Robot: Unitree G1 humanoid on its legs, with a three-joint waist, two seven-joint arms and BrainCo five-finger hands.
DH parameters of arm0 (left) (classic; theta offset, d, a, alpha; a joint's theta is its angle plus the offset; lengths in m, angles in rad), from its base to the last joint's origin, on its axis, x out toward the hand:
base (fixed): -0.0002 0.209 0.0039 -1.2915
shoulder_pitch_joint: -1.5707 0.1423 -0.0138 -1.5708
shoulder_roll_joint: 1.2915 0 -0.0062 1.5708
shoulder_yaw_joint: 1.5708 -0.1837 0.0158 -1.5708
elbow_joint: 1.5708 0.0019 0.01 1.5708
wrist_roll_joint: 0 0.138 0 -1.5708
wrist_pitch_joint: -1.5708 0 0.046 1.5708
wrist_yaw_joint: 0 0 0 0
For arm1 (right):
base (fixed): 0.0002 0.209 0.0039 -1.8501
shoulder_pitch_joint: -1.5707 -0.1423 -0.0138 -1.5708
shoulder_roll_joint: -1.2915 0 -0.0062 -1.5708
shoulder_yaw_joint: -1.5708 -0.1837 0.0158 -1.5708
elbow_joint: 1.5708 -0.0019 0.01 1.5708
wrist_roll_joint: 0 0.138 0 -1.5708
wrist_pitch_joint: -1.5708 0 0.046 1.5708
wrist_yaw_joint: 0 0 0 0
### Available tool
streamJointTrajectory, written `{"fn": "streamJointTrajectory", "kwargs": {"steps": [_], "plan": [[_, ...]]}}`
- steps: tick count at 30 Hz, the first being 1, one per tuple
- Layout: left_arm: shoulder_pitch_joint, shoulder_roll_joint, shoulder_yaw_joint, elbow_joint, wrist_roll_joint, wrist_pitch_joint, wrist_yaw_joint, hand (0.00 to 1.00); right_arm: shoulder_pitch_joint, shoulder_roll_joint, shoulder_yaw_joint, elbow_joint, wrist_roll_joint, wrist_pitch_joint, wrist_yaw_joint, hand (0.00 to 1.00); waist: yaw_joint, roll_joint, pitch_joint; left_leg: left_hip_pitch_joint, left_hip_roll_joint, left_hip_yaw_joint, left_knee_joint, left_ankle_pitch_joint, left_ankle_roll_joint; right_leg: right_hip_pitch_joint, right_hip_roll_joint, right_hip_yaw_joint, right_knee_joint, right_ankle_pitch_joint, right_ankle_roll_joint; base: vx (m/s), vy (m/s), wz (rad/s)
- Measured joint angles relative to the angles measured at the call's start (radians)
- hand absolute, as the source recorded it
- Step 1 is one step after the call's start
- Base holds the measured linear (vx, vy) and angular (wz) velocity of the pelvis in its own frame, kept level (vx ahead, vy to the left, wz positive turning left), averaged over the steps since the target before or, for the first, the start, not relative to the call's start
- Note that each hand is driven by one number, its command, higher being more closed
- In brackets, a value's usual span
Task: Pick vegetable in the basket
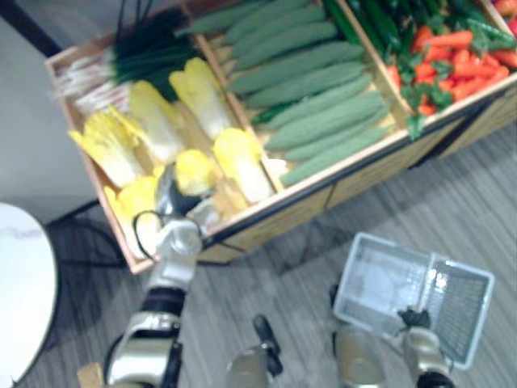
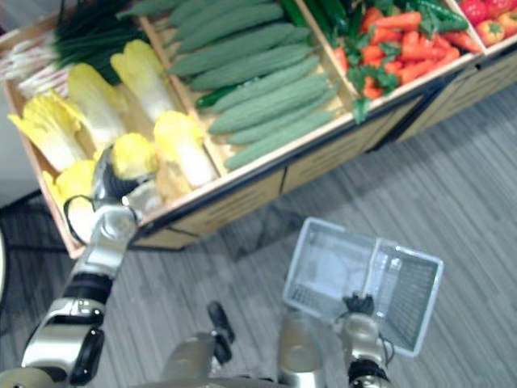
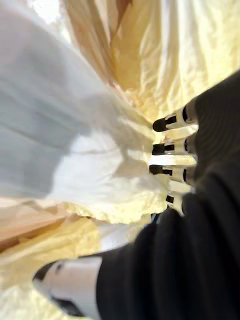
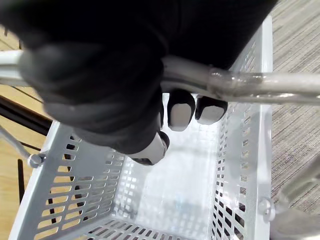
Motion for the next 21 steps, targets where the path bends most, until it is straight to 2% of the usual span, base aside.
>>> {"fn": "streamJointTrajectory", "kwargs": {"steps": [1, 2, 7, 10, 14, 19, 21], "plan": [[-0.009, 0.002, 0.0, 0.005, 0.0, 0.005, 0.002, 0.0, -0.003, 0.0, -0.002, 0.0, 0.003, 0.0, -0.002, 1.0, -0.002, 0.0, 0.007, -0.001, -0.001, 0.001, 0.0, 0.0, 0.0, -0.002, 0.0, 0.002, 0.0, 0.0, 0.001, 0.0, 0.008, -0.12], [-0.025, 0.005, 0.0, 0.02, 0.0, 0.006, 0.005, 1.0, -0.004, -0.002, -0.003, -0.002, 0.02, -0.002, -0.003, 1.0, -0.002, -0.001, 0.013, -0.008, -0.001, 0.004, 0.0, 0.0, 0.0, -0.012, 0.0, 0.005, 0.003, 0.0, 0.001, -0.01, -0.001, -0.05], [-0.129, 0.051, -0.017, 0.104, 0.0, 0.007, 0.034, 1.0, -0.026, -0.001, -0.01, -0.038, 0.041, -0.006, -0.007, 1.0, -0.003, -0.009, 0.058, -0.059, -0.003, 0.021, 0.004, 0.007, 0.005, -0.079, 0.001, 0.025, 0.021, 0.004, 0.001, -0.01, -0.01, -0.08], [-0.148, 0.076, -0.025, 0.096, 0.0, 0.003, 0.058, 1.0, -0.032, 0.0, -0.006, -0.044, 0.063, -0.016, -0.027, 1.0, 0.002, -0.007, 0.06, -0.098, -0.004, 0.035, 0.005, 0.014, 0.009, -0.126, 0.001, 0.032, 0.031, 0.007, 0.002, 0.0, -0.006, -0.03], [-0.178, 0.073, -0.039, 0.093, 0.001, 0.003, 0.064, 1.0, -0.031, 0.003, 0.007, -0.081, 0.069, -0.018, -0.035, 1.0, 0.027, -0.011, 0.063, -0.112, 0.0, 0.059, 0.004, 0.015, 0.008, -0.152, 0.002, 0.049, 0.032, 0.012, 0.004, -0.04, -0.021, -0.1], [-0.191, 0.067, -0.056, 0.096, 0.03, 0.008, 0.059, 1.0, -0.005, 0.005, 0.021, -0.129, 0.069, -0.018, -0.035, 1.0, 0.025, -0.014, 0.064, -0.097, 0.0, 0.064, 0.004, 0.015, 0.009, -0.139, -0.003, 0.052, 0.035, 0.015, 0.008, 0.0, -0.008, -0.03], [-0.192, 0.059, -0.075, 0.097, 0.03, 0.014, 0.036, 1.0, 0.012, 0.005, 0.031, -0.132, 0.069, -0.018, -0.035, 1.0, 0.023, -0.016, 0.066, -0.057, 0.002, 0.062, 0.004, 0.015, 0.008, -0.096, -0.005, 0.047, 0.034, 0.015, 0.008, 0.07, 0.011, 0.03]]}}
